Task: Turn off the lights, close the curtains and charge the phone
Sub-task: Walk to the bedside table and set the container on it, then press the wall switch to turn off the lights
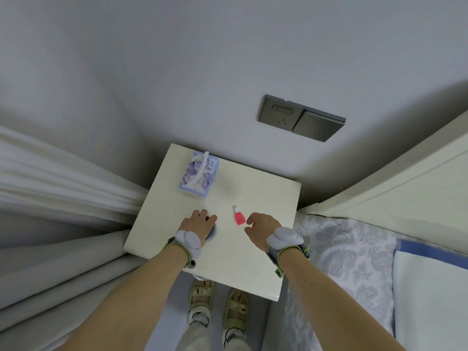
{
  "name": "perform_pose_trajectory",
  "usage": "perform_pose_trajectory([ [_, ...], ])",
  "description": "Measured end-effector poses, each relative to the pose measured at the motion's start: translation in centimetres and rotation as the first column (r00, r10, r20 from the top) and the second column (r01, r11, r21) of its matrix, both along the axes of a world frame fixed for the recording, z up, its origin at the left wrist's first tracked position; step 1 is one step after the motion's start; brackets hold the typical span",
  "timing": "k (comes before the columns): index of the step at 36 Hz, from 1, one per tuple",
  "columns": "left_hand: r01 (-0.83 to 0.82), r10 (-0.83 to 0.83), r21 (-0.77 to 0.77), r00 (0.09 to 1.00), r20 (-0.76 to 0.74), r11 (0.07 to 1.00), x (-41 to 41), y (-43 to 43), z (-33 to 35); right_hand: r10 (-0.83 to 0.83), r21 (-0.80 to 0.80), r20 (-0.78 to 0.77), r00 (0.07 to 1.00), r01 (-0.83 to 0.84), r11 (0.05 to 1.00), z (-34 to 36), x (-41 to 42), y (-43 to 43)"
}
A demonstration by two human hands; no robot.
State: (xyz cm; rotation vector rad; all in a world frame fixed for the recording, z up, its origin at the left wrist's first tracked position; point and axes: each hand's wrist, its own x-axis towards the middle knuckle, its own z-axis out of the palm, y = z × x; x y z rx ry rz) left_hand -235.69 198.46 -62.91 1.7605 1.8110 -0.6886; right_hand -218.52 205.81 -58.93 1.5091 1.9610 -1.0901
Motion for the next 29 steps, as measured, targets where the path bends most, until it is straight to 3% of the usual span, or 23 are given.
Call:
perform_pose_trajectory([
  [8,0.045,-0.046,0.044,0.999,0.018,0.998,-1.1,1.1,3.9,-0.043,0.037,-0.010,0.999,0.044,0.998,3.5,-0.1,0.8],
  [14,0.039,-0.041,0.198,0.999,0.004,0.979,-2.2,3.4,7.9,-0.096,0.056,-0.018,0.995,0.097,0.994,5.6,0.0,1.9],
  [21,-0.216,0.134,0.356,0.962,0.239,0.909,-1.5,7.9,11.9,-0.173,0.140,-0.060,0.983,0.180,0.974,7.8,0.5,4.8],
  [26,-0.492,0.268,0.386,0.822,0.503,0.780,0.2,11.3,12.9,-0.243,0.215,-0.092,0.966,0.258,0.942,8.8,1.6,7.0],
  [29,-0.586,0.314,0.352,0.744,0.589,0.730,1.4,13.5,13.7,-0.289,0.264,-0.119,0.950,0.311,0.913,9.4,2.2,8.6],
])
